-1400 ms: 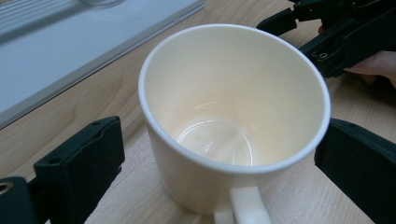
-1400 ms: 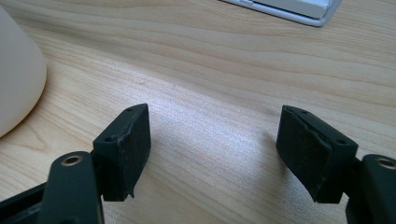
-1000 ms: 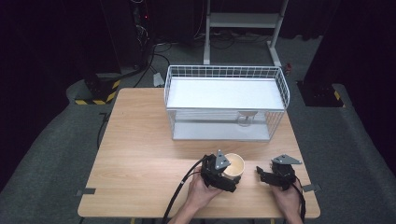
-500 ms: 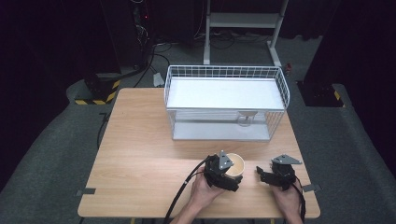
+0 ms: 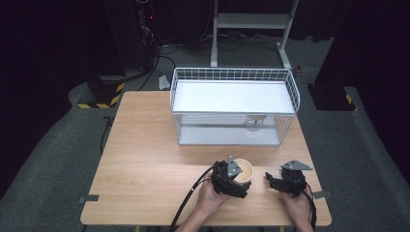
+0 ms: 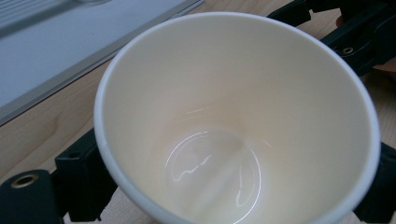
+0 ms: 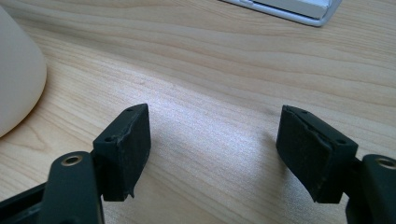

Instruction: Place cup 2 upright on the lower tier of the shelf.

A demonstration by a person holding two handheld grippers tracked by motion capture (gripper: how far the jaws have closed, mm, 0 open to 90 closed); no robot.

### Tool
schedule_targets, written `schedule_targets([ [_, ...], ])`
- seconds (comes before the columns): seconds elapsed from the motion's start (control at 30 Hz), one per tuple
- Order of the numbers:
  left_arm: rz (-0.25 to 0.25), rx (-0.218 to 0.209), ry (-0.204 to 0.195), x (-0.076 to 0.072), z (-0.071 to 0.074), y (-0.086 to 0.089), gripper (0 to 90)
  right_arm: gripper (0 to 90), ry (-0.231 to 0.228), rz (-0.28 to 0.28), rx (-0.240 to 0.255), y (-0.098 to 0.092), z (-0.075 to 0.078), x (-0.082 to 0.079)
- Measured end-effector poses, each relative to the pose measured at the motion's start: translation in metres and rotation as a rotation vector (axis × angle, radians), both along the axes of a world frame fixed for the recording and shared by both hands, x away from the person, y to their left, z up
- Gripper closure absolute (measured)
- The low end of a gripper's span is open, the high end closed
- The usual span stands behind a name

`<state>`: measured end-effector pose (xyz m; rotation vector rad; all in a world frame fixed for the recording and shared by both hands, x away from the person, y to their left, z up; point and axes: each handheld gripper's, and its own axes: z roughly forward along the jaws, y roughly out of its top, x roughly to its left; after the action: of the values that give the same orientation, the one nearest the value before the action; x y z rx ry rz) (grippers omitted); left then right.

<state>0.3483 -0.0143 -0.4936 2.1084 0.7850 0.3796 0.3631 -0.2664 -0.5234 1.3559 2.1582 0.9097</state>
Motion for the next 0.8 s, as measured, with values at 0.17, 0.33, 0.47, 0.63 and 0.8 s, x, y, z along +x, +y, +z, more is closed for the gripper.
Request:
schedule_targets([
  [0.17,0.001,-0.006,-0.015,-0.002,0.001,0.001,9.1,26.4,0.000,0.000,0.000,0.000,0.000,0.000],
  [0.33,-0.003,-0.018,-0.016,-0.002,0.003,0.003,9.3,26.4,0.000,0.000,0.000,0.000,0.000,0.000],
  [0.47,-0.009,-0.023,-0.014,-0.001,0.005,0.006,9.4,26.4,0.000,0.000,0.000,0.000,0.000,0.000],
  [0.63,0.005,-0.019,-0.016,-0.002,0.006,0.009,9.5,26.4,-0.001,0.001,-0.001,0.000,0.000,0.000],
  [0.8,0.010,-0.017,-0.018,-0.001,0.008,0.012,9.6,26.4,0.000,0.000,0.000,0.000,0.000,0.000],
])
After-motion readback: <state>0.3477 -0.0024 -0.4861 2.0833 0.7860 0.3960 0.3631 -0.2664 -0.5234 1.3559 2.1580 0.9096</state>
